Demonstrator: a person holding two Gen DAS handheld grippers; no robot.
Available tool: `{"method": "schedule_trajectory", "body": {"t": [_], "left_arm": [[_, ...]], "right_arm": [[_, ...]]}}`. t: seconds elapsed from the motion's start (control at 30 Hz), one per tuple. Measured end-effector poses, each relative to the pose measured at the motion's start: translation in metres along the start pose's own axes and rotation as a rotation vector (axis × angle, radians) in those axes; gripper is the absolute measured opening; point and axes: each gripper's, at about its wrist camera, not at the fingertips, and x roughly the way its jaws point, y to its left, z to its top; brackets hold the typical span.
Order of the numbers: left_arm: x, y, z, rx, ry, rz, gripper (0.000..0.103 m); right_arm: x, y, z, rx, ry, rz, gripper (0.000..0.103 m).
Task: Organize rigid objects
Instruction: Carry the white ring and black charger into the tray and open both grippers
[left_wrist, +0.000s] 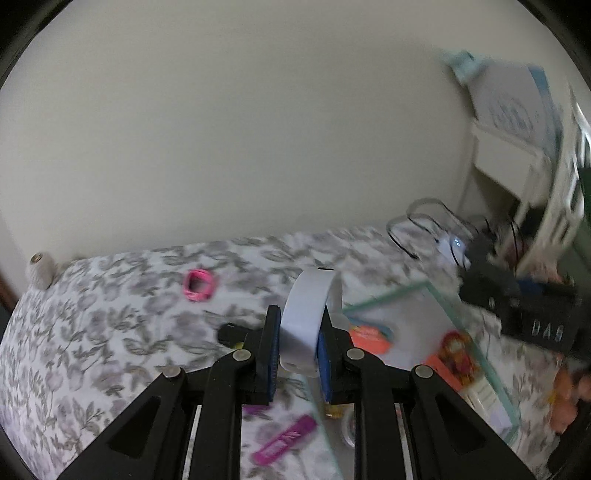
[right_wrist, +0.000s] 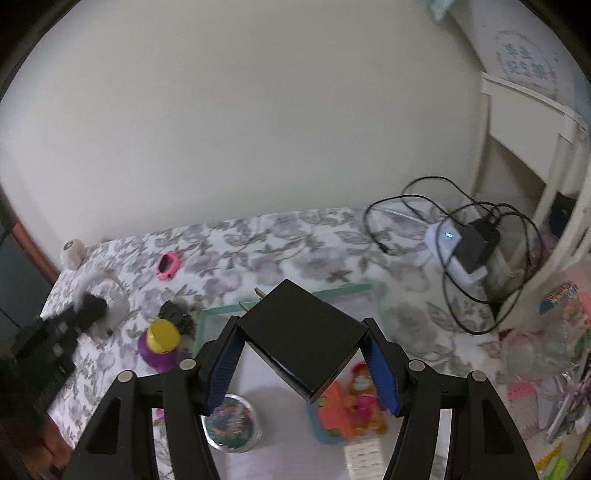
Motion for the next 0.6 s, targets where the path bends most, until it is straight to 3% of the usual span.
{"method": "schedule_trajectory", "body": {"t": [0.2, 0.37, 0.6], "left_arm": [[0.031, -0.037, -0.012, 0.067, 0.078, -0.024, 0.019], [0.056, -0.045, -0.026, 0.051, 0.153, -0.045, 0.019], [0.081, -0.041, -0.04, 0.01, 0.188, -0.048, 0.019]], "right_arm": [[0.009, -0.014, -0.003, 0.008, 0.018, -0.037, 0.067], [0.027, -0.015, -0.01, 0.015, 0.059, -0.043, 0.067], [0.058, -0.009, -0.024, 0.008, 0.132, -0.035, 0.067]]}}
